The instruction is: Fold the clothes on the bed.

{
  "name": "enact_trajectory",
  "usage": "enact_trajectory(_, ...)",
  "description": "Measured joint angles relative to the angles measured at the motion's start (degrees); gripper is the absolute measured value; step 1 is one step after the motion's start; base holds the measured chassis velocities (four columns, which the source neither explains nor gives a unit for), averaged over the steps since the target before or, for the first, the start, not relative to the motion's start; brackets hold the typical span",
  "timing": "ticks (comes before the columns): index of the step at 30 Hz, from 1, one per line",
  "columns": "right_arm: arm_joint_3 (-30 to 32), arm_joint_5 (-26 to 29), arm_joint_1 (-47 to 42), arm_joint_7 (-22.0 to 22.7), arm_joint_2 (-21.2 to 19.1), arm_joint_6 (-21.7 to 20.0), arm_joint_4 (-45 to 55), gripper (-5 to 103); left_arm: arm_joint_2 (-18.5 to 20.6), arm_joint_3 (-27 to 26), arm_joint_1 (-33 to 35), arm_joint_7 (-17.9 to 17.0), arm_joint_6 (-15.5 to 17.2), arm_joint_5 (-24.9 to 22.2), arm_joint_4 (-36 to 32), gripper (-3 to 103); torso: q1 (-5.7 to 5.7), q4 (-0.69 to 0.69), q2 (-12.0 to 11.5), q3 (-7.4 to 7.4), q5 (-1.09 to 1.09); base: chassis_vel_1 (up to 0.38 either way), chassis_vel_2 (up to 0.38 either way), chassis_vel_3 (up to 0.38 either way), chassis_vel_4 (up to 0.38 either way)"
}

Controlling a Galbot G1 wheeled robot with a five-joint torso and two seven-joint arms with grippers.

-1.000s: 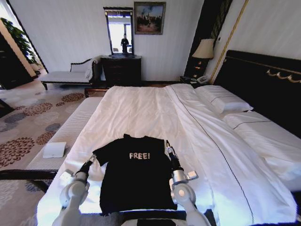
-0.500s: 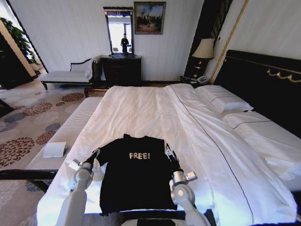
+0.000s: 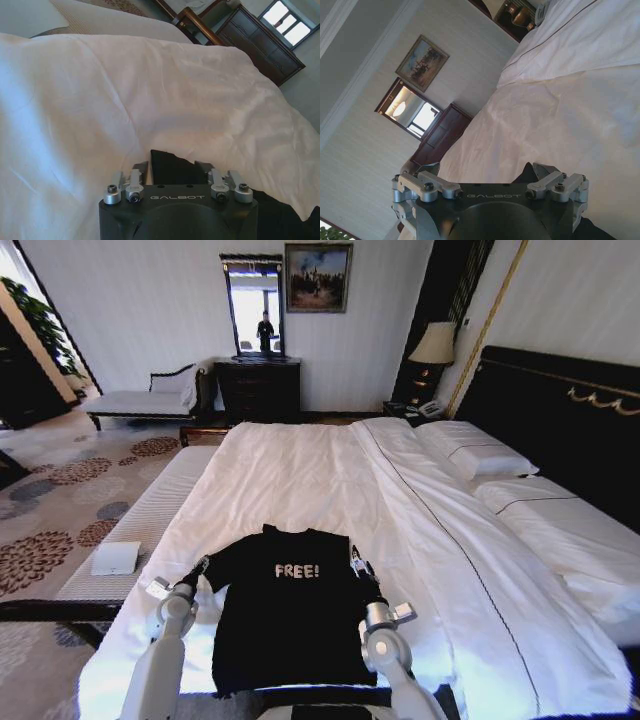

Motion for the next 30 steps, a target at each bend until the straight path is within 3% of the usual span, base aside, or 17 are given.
enact_trajectory(2, -0.1, -0.2, 0.0, 0.1, 0.1, 0.0, 0.0, 100, -0.1, 0.0, 0.0, 0.1, -0.1, 0.1, 0.0, 43, 0.0, 0.0, 0.0, 0.0, 0.0, 0.0, 0.0, 0.0, 0.0)
enact_trajectory(3, -0.1, -0.3, 0.0, 0.1, 0.1, 0.0, 0.0, 100, -0.2, 0.0, 0.0, 0.1, -0.1, 0.1, 0.0, 43, 0.0, 0.0, 0.0, 0.0, 0.0, 0.0, 0.0, 0.0, 0.0)
enact_trajectory(8, -0.2, -0.7, 0.1, 0.5, 0.3, -0.1, -0.2, 100, -0.1, 0.0, 0.1, 0.2, -0.2, 0.1, 0.0, 22, 0.0, 0.0, 0.0, 0.0, 0.0, 0.0, 0.0, 0.0, 0.0)
enact_trajectory(11, -0.3, -0.9, 0.1, 0.7, 0.5, -0.1, -0.3, 100, 0.1, -0.1, 0.0, 0.2, -0.2, 0.1, 0.1, 16, 0.0, 0.0, 0.0, 0.0, 0.0, 0.0, 0.0, 0.0, 0.0)
enact_trajectory(14, -0.4, -1.3, 0.2, 1.1, 0.7, -0.1, -0.5, 100, 0.4, -0.2, -0.1, 0.2, -0.2, -0.1, 0.2, 2, 0.0, 0.0, 0.0, 0.0, 0.0, 0.0, 0.0, 0.0, 0.0)
enact_trajectory(23, -0.4, -1.5, 0.4, 1.6, 0.9, -0.2, -0.7, 100, 1.6, -0.4, 0.7, 0.2, -0.2, -2.3, -5.1, 0, 0.0, 0.0, 0.0, -0.01, 0.0, 0.0, 0.0, 0.0, 0.0)
enact_trajectory(30, -0.6, -2.2, 0.4, 1.6, 1.4, -0.2, -1.5, 100, 0.4, 5.0, 2.4, 0.2, 0.4, -1.7, -13.7, 0, 0.0, 0.0, 0.0, -0.01, 0.01, 0.0, 0.0, 0.0, 0.0)
